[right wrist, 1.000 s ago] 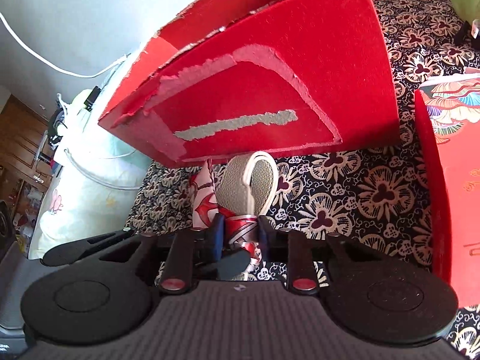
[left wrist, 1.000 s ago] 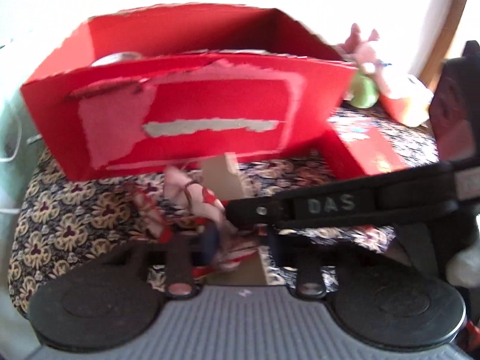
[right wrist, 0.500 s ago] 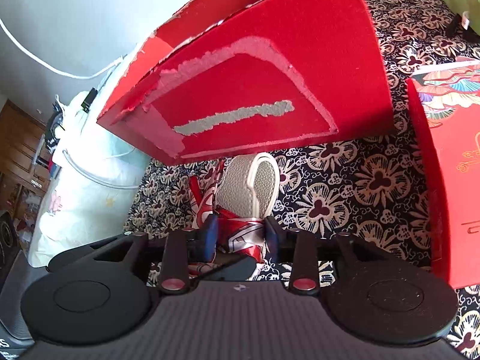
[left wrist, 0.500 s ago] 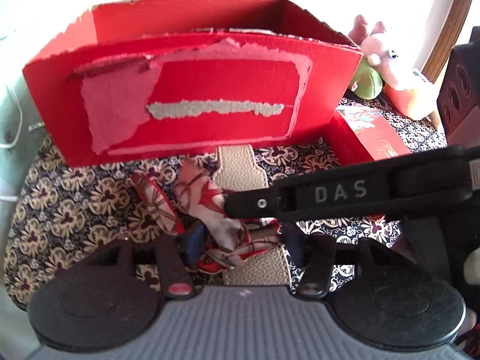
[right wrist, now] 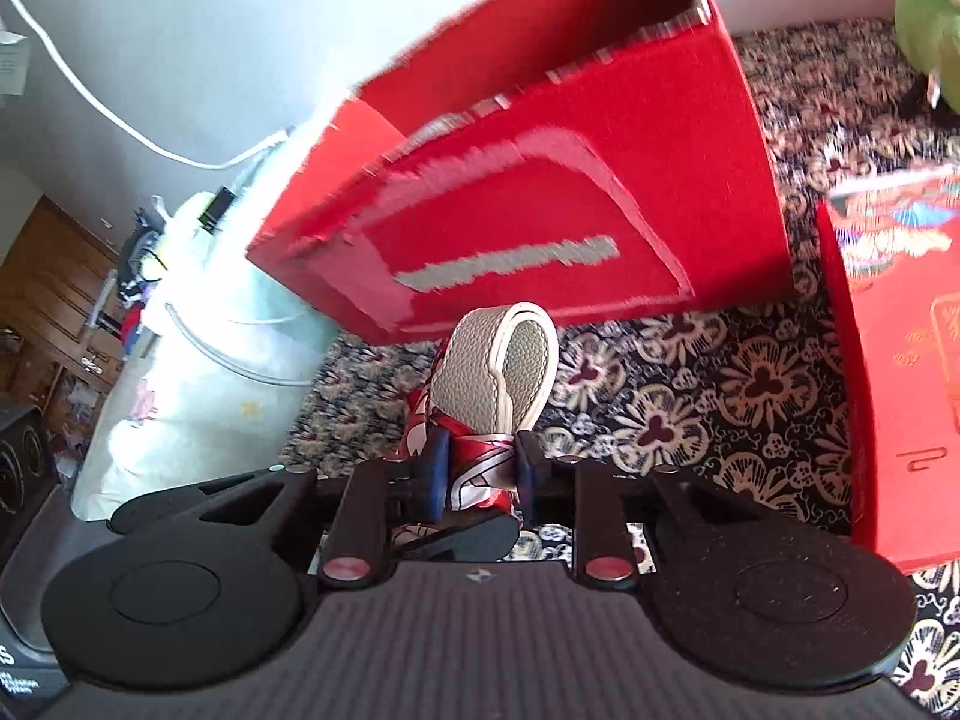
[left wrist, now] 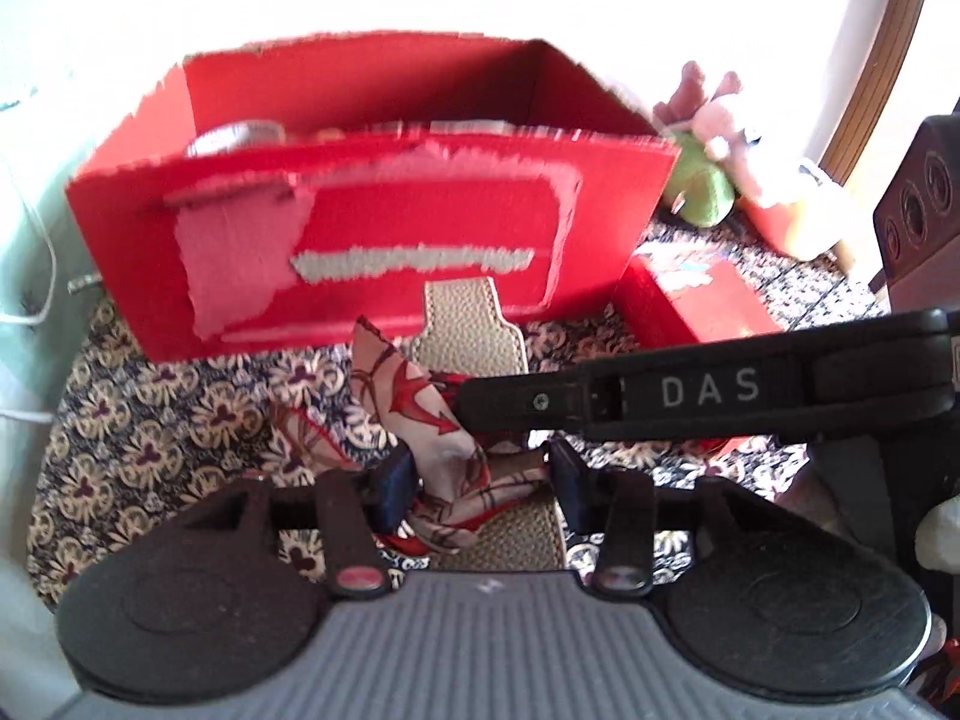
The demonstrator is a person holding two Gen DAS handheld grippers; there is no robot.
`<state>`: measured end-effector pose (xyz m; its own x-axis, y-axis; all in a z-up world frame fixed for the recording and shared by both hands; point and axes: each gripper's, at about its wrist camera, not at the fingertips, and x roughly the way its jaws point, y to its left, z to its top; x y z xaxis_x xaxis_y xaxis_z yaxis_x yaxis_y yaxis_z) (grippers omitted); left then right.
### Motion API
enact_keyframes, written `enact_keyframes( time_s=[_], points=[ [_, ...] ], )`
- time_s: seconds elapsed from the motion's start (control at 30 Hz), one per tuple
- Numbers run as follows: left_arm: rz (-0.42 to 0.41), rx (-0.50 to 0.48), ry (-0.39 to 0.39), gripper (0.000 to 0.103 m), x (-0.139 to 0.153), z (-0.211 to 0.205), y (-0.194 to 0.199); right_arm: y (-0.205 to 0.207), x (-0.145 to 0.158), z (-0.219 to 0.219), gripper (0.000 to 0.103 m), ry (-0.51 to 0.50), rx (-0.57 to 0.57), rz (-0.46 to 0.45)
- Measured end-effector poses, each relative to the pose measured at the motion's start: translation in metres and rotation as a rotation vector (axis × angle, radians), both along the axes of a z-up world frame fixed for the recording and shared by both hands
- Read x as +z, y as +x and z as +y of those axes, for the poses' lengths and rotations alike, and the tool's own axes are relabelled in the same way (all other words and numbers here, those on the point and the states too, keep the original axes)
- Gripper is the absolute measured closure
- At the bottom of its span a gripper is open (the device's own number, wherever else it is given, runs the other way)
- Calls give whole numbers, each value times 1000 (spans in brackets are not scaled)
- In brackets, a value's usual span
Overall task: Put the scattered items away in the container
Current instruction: 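Lift the scarf with the right gripper and carry it over the box, then lower the scarf into the red box and open the right gripper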
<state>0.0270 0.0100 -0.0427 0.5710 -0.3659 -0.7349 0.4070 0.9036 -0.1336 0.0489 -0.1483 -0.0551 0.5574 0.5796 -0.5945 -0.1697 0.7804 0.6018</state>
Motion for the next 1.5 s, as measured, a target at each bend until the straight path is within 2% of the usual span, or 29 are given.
enact_keyframes(
  time_s=[0.3,0.5,0.63,0.77,0.97,1.13,1.43,1.5],
  points=[
    [-180,-38,-27,57,74,0,-9,-14,77,-9,80,21,1,-210],
    [-283,-82,-17,57,115,-2,34,17,120,-13,80,-3,-29,-332],
    [-307,-97,-1,57,128,-13,73,49,134,-20,80,-27,-60,-376],
    [-234,-106,-11,57,119,-19,120,86,129,-24,80,-65,-72,-335],
    [-82,-109,36,57,70,-28,172,137,94,-21,81,-136,-40,-186],
    [43,-105,46,58,38,-33,201,166,68,-17,82,-201,-3,-78],
    [211,-87,105,58,5,-44,231,208,38,-15,84,-264,57,121],
    [244,-76,95,62,2,-42,236,214,35,-10,84,-288,74,150]
  ],
)
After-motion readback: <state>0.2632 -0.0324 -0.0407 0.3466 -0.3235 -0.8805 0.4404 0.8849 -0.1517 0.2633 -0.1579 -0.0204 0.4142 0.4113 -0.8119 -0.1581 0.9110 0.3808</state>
